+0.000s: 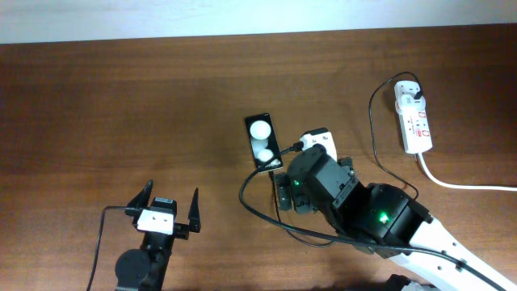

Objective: Plug charger to phone and switch on socket

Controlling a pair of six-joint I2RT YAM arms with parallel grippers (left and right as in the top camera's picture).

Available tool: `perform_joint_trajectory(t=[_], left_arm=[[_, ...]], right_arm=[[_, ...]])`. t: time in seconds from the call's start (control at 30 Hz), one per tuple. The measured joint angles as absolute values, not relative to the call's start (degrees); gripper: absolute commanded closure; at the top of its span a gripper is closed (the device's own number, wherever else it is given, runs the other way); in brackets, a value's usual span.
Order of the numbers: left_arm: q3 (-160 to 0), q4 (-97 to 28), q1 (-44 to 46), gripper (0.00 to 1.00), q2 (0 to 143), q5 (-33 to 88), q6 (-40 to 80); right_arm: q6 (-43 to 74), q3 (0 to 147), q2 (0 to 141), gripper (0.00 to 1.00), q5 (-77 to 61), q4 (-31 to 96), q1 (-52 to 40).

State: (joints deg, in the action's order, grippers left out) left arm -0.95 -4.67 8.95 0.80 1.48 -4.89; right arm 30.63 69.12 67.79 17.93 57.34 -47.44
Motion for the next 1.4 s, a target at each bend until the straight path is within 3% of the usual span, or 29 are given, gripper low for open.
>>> perform_joint_trajectory(t=[0.17,0.5,0.77,1.07,1.4], left_arm=[[-0.95,-4.67,8.97,0.01,0.78,1.48,-4.89],[-0.95,-4.67,8.97,0.01,0.80,1.48,-4.89],[-0.95,-4.67,8.97,0.01,0.78,1.48,-4.89],[-0.95,-4.67,8.97,0.01,0.78,1.48,-4.89],[-0.95,-4.67,8.97,0.01,0.78,1.48,-4.89]], right_arm=[[30.61,69.12,67.79,0.01,20.78,61.23,-44.73],[28.58,69.12,66.65,0.01,20.62,61.32,-28.77],[23.77,66.39,52.86,0.01,20.58,55.55,-17.12],[19.59,56.97,39.68,0.01,20.56,46.70,-15.31],[19.25,56.07,38.98,0.01,20.56,45.10,-15.31]])
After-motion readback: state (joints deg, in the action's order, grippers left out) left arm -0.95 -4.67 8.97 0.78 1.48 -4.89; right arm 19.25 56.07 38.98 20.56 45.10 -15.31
